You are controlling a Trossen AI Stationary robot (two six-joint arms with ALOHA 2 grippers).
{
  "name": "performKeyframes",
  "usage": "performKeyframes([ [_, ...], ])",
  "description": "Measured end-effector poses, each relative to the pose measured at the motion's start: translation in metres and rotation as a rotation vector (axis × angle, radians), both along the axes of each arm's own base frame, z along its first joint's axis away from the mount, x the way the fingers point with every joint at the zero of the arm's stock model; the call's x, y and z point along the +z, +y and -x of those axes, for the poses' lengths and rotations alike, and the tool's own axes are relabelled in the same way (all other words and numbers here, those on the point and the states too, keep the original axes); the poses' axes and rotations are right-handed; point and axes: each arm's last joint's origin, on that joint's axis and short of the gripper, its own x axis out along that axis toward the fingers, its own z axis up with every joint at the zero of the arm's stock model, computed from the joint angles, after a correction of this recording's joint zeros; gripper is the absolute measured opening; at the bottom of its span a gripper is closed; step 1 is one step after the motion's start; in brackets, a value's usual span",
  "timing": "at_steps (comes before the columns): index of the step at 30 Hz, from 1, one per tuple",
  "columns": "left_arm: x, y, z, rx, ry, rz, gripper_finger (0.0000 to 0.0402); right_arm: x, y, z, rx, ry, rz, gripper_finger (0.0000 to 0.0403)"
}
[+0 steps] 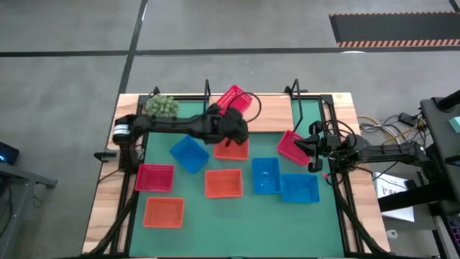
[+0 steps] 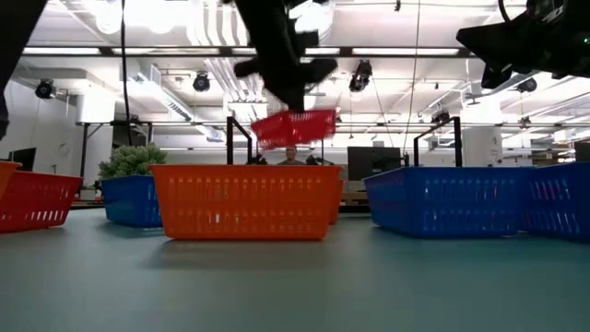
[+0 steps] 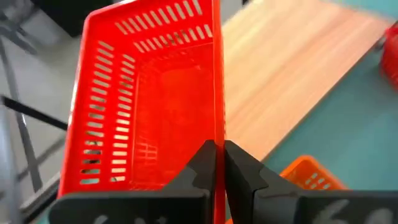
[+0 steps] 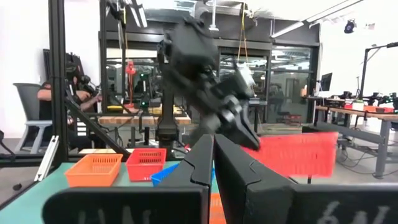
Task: Stack baskets on shelf by color
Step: Put the bottom middle red bin on the shelf
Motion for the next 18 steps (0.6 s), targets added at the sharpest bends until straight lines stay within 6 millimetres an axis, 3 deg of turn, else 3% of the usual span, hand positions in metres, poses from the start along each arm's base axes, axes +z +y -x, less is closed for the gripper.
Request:
performKeyframes([
  [7, -0.018, 0.022, -0.001, 0.03, -0.042, 0.097, 0.0, 0.0, 0.0, 0.0, -0.008, 0.001, 0.003, 0.0009],
  [18, -0.028, 0.027, 0.0, 0.039, -0.047, 0.099, 0.0027, -0.001, 0.0, 0.0, -0.008, 0.008, 0.004, 0.0009],
])
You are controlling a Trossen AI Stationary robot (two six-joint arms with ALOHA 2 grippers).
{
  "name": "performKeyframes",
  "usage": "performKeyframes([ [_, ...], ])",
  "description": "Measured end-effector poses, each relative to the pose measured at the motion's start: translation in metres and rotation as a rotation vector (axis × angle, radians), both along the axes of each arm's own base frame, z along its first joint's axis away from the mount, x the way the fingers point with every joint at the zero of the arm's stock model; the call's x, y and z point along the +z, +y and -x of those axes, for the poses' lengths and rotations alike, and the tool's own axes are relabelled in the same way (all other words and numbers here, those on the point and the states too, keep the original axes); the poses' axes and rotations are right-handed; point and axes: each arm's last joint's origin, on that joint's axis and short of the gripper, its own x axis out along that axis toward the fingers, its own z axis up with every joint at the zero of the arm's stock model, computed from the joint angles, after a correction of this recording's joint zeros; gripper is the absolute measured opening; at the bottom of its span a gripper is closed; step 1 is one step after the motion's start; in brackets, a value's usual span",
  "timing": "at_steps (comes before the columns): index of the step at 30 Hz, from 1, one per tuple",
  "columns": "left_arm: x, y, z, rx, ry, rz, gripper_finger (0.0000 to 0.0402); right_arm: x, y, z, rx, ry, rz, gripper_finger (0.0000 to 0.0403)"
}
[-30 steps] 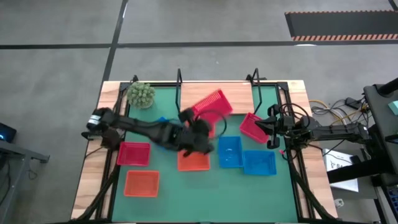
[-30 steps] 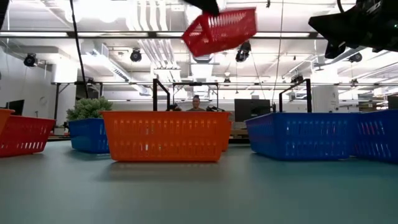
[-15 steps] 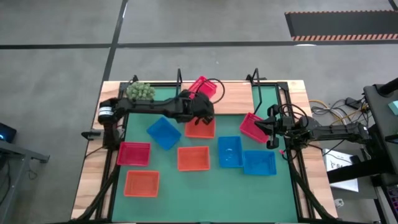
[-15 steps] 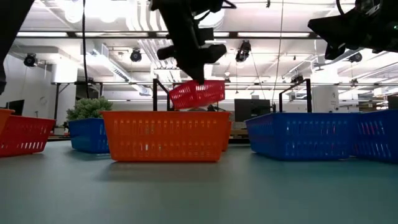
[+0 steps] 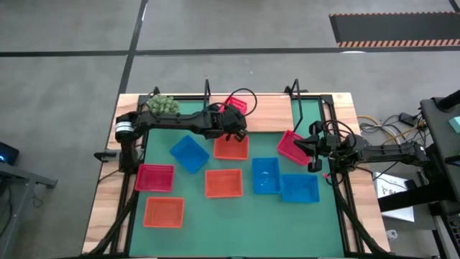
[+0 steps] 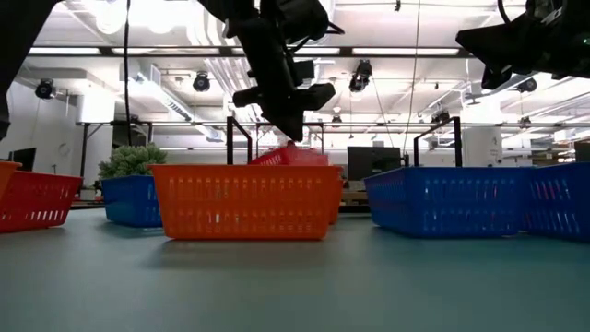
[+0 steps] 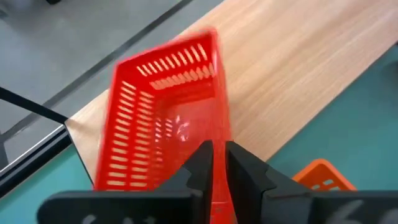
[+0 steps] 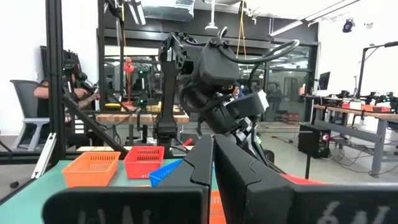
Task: Stack baskets on shelf by color
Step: Put the bottom middle red bin on the shelf
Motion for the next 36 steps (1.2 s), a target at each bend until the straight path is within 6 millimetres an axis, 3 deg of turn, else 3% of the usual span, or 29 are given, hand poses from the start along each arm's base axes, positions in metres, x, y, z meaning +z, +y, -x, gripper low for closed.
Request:
performKeyframes([
  [12, 0.004, -0.005, -0.001, -0.033, -0.001, 0.01, 0.0029, 0.0, 0.0, 0.0, 0.001, -0.001, -0.003, 0.0009],
  [19, 0.036, -0.023, -0.001, -0.426, 0.036, 0.047, 0.003, 0.0, 0.0, 0.0, 0.001, 0.002, -0.004, 0.0009],
  [26, 0.065, -0.033, 0.03, -0.881, 0.279, -0.095, 0.003, -0.001, 0.0, 0.0, 0.001, 0.017, -0.004, 0.0009],
  [31, 0.066, -0.015, 0.039, -0.936, 0.329, -0.08, 0.0038, -0.001, 0.0, 0.0, 0.001, 0.016, -0.004, 0.0009],
  [36, 0.044, 0.008, 0.041, -0.919, 0.425, 0.026, 0.0084, -0.001, 0.0, 0.0, 0.001, 0.017, -0.004, 0.0009],
])
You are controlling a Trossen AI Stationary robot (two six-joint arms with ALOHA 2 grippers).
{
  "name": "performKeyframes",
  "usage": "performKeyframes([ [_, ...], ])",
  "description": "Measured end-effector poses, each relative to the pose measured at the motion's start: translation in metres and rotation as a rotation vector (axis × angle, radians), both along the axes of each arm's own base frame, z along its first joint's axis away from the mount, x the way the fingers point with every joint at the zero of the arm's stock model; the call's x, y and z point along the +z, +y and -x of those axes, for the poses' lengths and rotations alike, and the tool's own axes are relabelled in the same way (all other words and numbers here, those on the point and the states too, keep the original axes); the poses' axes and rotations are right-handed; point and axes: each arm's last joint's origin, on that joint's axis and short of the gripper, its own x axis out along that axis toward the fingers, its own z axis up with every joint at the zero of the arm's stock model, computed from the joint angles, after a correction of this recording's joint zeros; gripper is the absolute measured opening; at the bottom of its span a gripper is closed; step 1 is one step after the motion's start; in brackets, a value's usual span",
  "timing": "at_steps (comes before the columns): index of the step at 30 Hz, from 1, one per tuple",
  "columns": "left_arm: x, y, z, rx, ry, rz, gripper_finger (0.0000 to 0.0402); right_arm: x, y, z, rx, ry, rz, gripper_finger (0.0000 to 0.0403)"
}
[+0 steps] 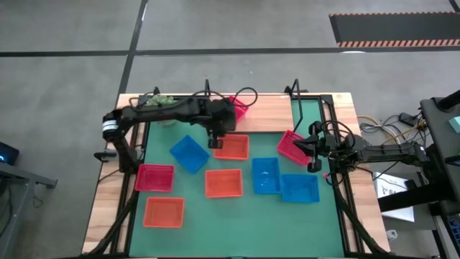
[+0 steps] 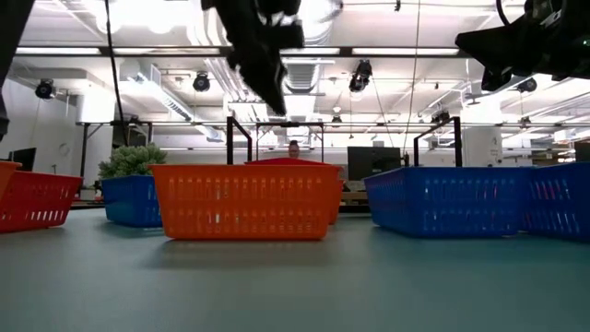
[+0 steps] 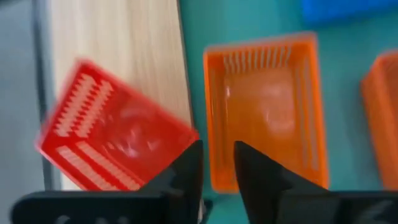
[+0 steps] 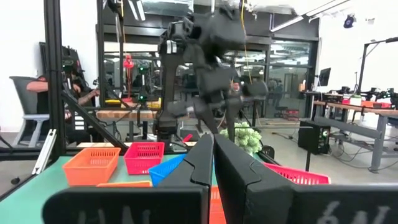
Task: Stack baskets on shelf by color
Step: Put the bottom middle red bin on the shelf
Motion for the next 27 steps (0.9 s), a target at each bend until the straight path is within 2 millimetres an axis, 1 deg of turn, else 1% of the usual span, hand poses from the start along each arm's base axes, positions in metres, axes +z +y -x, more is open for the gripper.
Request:
performKeyframes([
  [4, -0.019, 0.011, -0.005, -0.019, 0.082, -0.004, 0.0125, 0.0, 0.0, 0.0, 0.0, 0.003, 0.0, 0.0009],
  [7, -0.033, 0.014, -0.011, -0.062, 0.131, -0.021, 0.0139, 0.0, 0.0, 0.0, 0.0, 0.004, 0.002, 0.0009],
  [10, -0.04, 0.016, -0.015, -0.057, 0.155, -0.06, 0.014, 0.0, 0.0, 0.0, -0.002, 0.004, 0.011, 0.0009],
  [15, -0.041, 0.02, -0.018, -0.054, 0.152, -0.155, 0.0133, 0.0, 0.0, 0.0, -0.004, 0.005, 0.019, 0.0009],
  [20, -0.043, 0.023, -0.017, -0.053, 0.153, -0.152, 0.0132, 0.0, 0.0, 0.0, -0.005, 0.006, 0.024, 0.0009],
  [24, -0.052, 0.028, -0.014, -0.041, 0.171, -0.145, 0.0132, 0.0, 0.0, 0.0, -0.006, 0.007, 0.025, 0.0009],
  [27, -0.057, 0.03, -0.014, -0.034, 0.152, -0.151, 0.0131, 0.0, 0.0, 0.0, -0.006, 0.007, 0.026, 0.0009],
])
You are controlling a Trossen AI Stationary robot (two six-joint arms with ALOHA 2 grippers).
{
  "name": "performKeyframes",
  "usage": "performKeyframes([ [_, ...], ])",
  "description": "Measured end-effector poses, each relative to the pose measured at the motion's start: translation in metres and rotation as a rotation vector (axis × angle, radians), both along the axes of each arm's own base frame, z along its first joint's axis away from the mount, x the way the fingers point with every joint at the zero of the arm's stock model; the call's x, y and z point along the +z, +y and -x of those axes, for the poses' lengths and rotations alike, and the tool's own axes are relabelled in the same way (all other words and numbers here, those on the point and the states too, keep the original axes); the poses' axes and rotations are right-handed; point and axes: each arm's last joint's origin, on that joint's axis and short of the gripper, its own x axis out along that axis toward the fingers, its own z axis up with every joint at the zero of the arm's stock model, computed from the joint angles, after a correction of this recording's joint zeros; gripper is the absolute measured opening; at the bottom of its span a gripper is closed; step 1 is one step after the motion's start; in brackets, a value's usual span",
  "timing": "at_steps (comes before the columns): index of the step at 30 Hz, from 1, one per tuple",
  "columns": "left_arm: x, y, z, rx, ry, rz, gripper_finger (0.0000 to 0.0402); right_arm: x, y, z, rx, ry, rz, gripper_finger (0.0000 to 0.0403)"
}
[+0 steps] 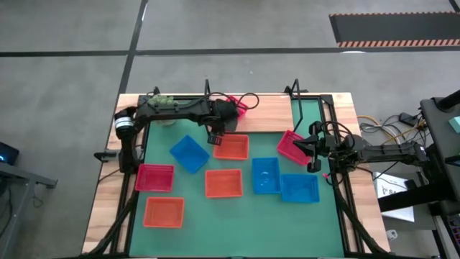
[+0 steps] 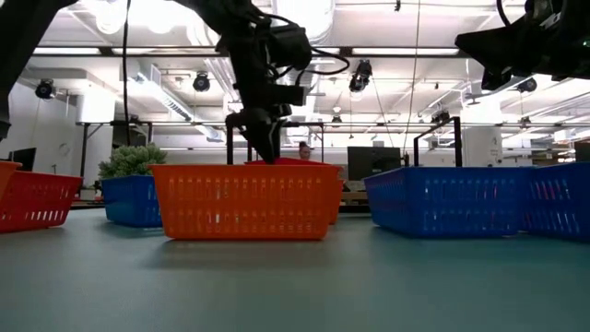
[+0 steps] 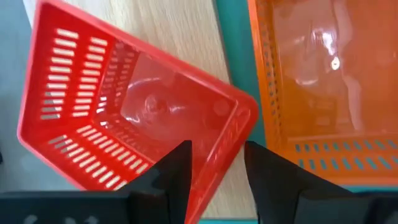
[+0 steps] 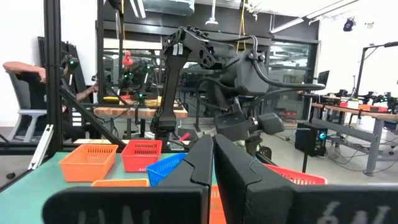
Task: Stack baskets on shelf by color
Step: Put the bottom middle red bin on the shelf
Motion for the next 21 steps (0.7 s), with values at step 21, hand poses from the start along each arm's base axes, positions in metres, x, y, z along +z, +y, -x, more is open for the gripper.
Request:
performKeyframes([
  [21, 0.005, 0.0, -0.016, 0.221, -0.268, 0.057, 0.0004, 0.0, 0.0, 0.0, -0.001, 0.0, 0.001, 0.0009],
])
